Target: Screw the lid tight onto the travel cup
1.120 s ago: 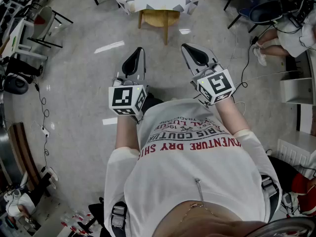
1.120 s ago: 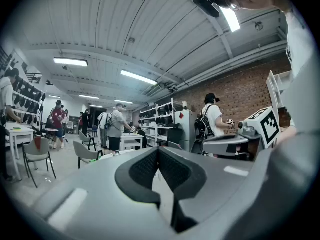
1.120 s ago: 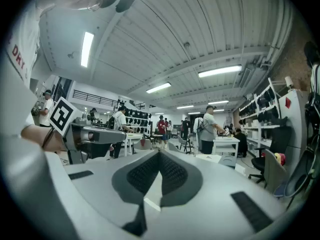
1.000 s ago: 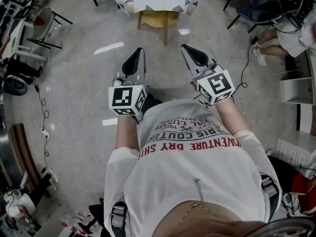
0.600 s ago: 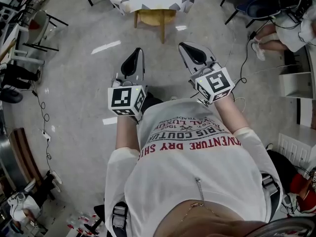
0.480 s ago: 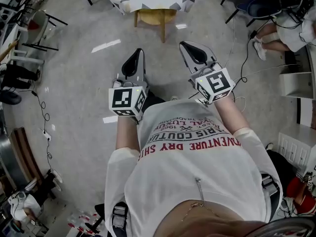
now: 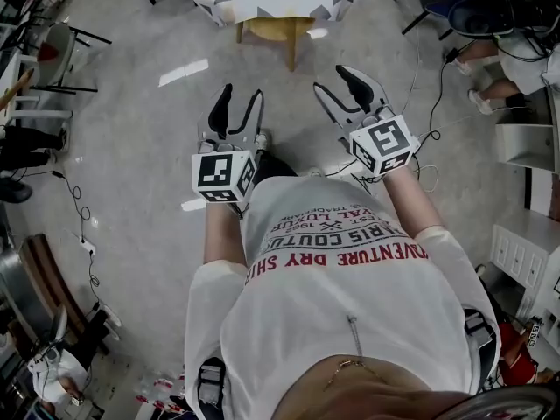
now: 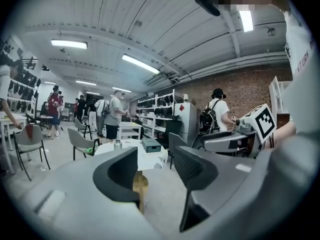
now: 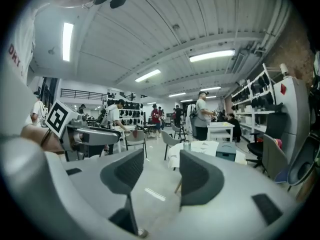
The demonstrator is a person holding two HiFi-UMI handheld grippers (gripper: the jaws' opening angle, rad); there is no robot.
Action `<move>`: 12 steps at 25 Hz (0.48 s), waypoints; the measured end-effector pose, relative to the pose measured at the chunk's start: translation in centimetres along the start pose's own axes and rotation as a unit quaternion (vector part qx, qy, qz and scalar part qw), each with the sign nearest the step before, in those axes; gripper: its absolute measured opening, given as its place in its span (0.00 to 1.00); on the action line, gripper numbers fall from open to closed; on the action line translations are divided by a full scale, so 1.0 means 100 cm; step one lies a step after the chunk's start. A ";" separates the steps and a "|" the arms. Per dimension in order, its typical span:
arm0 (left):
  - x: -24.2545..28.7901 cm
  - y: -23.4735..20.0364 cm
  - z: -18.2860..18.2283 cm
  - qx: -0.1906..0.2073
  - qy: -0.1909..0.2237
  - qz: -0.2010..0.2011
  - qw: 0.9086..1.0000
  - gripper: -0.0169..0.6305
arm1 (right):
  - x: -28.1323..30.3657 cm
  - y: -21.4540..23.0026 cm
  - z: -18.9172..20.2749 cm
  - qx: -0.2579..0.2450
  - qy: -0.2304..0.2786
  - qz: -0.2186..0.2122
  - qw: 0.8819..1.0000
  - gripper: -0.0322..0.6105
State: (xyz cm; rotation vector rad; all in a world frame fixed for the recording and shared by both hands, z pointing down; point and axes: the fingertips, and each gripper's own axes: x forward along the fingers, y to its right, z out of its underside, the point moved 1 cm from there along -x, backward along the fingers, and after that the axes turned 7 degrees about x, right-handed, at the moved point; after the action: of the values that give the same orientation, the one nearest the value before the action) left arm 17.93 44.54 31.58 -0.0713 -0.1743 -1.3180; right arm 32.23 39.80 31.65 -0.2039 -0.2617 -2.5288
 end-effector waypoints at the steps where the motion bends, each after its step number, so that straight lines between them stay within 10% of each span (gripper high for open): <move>1: 0.006 -0.011 0.000 -0.002 0.000 0.002 1.000 0.36 | 0.011 0.001 -0.002 0.000 -0.002 0.002 1.000 0.35; 12: 0.066 -0.157 -0.016 0.023 0.014 0.055 0.998 0.44 | 0.160 0.010 -0.052 -0.009 0.000 0.045 0.999 0.35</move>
State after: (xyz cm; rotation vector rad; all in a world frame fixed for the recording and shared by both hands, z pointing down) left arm 4.50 34.06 30.34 -0.0235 -0.1748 -1.2043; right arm 19.20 29.19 30.00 -0.2184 -0.2238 -2.4426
